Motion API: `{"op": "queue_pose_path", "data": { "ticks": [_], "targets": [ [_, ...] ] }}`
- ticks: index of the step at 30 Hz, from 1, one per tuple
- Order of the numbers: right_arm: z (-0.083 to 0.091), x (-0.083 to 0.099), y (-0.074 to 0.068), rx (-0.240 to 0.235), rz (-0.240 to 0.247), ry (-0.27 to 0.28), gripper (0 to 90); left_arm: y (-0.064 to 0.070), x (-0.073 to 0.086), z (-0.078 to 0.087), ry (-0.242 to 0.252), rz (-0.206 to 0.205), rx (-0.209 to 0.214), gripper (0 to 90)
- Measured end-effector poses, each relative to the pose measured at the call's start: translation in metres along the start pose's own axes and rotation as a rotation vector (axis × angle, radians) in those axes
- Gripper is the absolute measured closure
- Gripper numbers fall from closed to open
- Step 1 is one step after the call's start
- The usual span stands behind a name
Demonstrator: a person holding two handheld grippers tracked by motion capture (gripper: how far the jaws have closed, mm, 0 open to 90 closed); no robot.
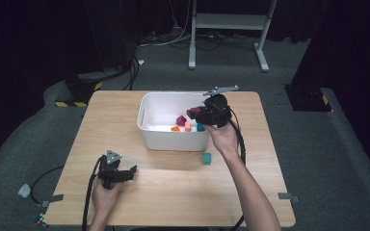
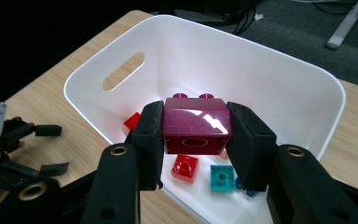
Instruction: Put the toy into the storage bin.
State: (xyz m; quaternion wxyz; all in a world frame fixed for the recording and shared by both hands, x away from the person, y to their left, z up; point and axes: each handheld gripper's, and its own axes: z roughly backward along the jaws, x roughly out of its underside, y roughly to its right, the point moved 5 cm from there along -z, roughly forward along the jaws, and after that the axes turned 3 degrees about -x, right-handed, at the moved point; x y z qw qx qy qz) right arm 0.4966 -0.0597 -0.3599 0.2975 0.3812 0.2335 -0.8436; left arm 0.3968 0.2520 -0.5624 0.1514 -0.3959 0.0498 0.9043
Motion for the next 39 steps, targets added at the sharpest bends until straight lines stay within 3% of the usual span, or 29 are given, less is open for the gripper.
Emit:
{"op": "queue_pose_path", "data": {
  "ticks": [6, 26, 31, 34, 39],
  "targets": [
    [-0.010, -0.005, 0.004, -0.004, -0.030, 0.000, 58.6, 0.000, 0.000, 0.000, 0.002, 0.003, 0.000, 14.6],
    [-0.050, -0.011, 0.000, 0.055, -0.001, -0.067, 58.0, 0.000, 0.000, 0.000, 0.002, 0.003, 0.000, 14.6],
    [-0.054, -0.011, 0.000, 0.058, -0.008, -0.073, 56.8, 0.000, 0.000, 0.000, 0.001, 0.003, 0.000, 14.6],
    [-0.055, -0.012, 0.001, 0.071, 0.005, -0.068, 49.2, 0.000, 0.000, 0.000, 0.002, 0.003, 0.000, 14.6],
    [-0.052, -0.011, 0.003, 0.071, 0.004, -0.063, 48.9, 0.000, 0.000, 0.000, 0.002, 0.003, 0.000, 14.5]
  ]
}}
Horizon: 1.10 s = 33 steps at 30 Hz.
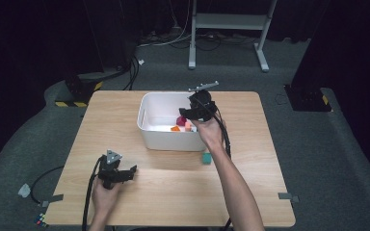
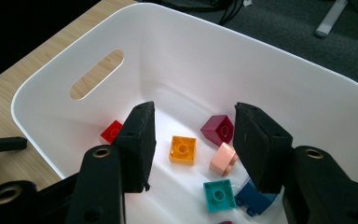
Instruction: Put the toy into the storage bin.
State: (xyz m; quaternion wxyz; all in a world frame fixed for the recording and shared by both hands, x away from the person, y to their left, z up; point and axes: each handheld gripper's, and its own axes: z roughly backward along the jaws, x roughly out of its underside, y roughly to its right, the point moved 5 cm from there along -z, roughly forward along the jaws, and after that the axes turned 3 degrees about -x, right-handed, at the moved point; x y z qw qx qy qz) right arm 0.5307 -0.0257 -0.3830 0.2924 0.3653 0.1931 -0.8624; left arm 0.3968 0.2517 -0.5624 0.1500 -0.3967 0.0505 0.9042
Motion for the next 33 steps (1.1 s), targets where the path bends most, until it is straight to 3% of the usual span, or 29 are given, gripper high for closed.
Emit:
{"op": "queue_pose_path", "data": {
  "ticks": [16, 21, 33],
  "targets": [
    [0.023, 0.007, 0.007, -0.006, 0.003, 0.049, 45.1, 0.000, 0.000, 0.000, -0.001, -0.002, 0.000, 14.6],
    [0.031, 0.013, 0.015, 0.014, -0.013, 0.062, 45.7, 0.000, 0.000, 0.000, -0.002, -0.002, 0.000, 14.6],
    [0.045, 0.023, 0.020, 0.021, -0.007, 0.093, 45.7, 0.000, 0.000, 0.000, -0.001, -0.002, 0.000, 14.6]
  ]
}}
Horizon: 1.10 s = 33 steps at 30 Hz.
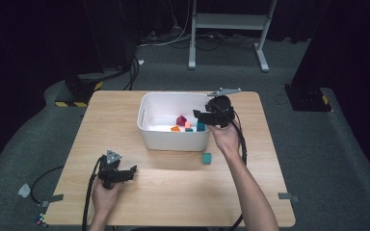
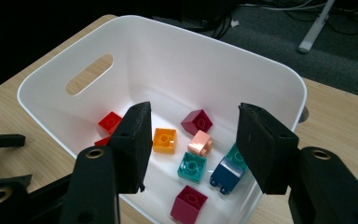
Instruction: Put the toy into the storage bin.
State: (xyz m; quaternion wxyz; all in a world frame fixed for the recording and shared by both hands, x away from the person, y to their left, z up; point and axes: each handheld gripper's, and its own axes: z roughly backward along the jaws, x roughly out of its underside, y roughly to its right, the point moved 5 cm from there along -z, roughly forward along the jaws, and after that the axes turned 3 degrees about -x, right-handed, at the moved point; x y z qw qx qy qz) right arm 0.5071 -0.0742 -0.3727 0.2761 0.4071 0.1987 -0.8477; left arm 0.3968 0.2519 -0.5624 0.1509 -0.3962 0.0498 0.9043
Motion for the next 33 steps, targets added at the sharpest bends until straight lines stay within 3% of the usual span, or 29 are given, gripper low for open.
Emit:
{"op": "queue_pose_path", "data": {
  "ticks": [18, 33],
  "targets": [
    [0.024, 0.012, 0.008, -0.003, -0.024, 0.059, 45.8, 0.000, 0.000, 0.000, 0.000, 0.000, 0.000, 14.6],
    [0.037, 0.023, 0.008, -0.013, -0.014, 0.081, 45.9, 0.000, 0.000, 0.000, -0.001, 0.000, 0.000, 14.6]
  ]
}}
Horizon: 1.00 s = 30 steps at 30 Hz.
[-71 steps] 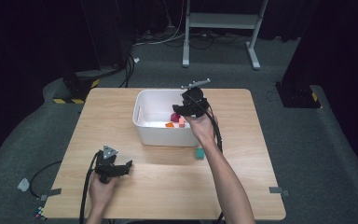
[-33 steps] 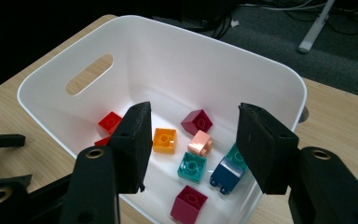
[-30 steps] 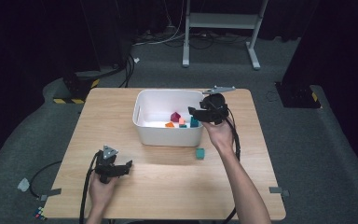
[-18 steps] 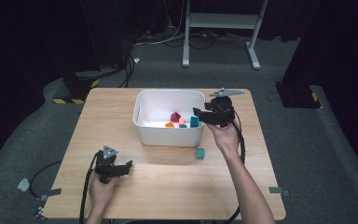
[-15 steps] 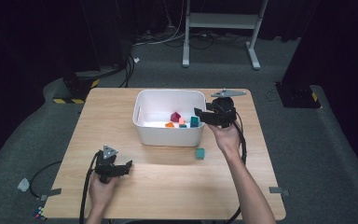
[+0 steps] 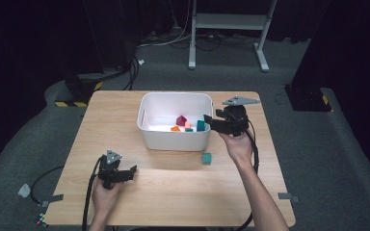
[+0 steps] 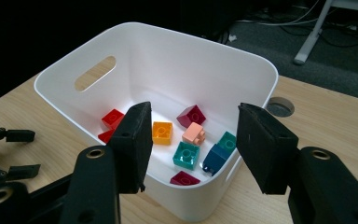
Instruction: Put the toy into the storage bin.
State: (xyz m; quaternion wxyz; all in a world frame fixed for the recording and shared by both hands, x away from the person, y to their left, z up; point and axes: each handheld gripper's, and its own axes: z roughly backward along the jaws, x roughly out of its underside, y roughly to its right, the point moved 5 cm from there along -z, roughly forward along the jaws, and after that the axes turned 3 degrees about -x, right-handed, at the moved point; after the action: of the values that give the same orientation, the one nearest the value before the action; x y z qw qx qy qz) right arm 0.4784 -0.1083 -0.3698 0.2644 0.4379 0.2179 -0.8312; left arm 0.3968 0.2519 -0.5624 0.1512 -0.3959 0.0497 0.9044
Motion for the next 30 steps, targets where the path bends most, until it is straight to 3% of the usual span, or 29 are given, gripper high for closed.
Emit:
{"op": "queue_pose_path", "data": {
  "ticks": [30],
  "targets": [
    [0.032, 0.031, -0.006, -0.015, 0.010, 0.032, 45.9, 0.000, 0.000, 0.000, 0.001, 0.001, 0.000, 14.6]
  ]
}}
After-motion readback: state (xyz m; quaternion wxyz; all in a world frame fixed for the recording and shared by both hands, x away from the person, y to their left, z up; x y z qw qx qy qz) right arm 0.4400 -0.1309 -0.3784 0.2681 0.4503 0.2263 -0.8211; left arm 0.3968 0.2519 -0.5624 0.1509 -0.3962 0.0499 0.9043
